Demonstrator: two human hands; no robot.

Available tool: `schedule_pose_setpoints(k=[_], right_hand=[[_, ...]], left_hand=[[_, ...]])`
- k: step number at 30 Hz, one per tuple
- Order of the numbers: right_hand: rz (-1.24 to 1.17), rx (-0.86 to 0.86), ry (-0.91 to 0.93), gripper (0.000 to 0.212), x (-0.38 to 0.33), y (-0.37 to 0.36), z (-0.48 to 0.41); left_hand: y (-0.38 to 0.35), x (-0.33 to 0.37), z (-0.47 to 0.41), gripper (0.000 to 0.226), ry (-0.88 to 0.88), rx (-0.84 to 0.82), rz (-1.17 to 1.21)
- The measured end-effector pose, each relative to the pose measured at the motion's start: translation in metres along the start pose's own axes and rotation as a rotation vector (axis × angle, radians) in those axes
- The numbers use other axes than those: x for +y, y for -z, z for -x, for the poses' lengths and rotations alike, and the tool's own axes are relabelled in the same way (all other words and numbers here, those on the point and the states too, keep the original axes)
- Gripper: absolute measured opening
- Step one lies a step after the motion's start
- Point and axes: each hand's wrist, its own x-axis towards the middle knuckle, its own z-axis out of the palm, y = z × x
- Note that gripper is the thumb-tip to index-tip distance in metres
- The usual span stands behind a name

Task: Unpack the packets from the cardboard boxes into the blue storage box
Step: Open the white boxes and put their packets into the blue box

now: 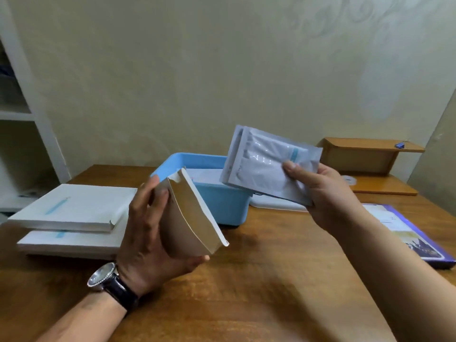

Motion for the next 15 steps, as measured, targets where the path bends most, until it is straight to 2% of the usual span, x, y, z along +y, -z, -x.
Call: schedule_pose_setpoints(k=[3,6,12,15], right_hand=[[0.105,0.040,0.038,0.021,-0.008,-0.047,-0.041],[0.234,0.053,-0.005,0.025,-0.009,-0.096,-0.077],[0.477,0.028,-0.350,0.017,0.024,-0.148,-0.116],[0.921,-0.048,-0.362,0.031,0.033,-0.150,-0.120]], left_hand=[[0.000,0.000,0.000,0.136,0.040,0.019,-0.002],[0.004,0.001,0.001,0.140,0.109,0.015,-0.007],[0.005,0.004,0.002,0.143,0.172,0.020,0.002],[0.004,0.003,0.001,0.139,0.174,0.046,-0.007]])
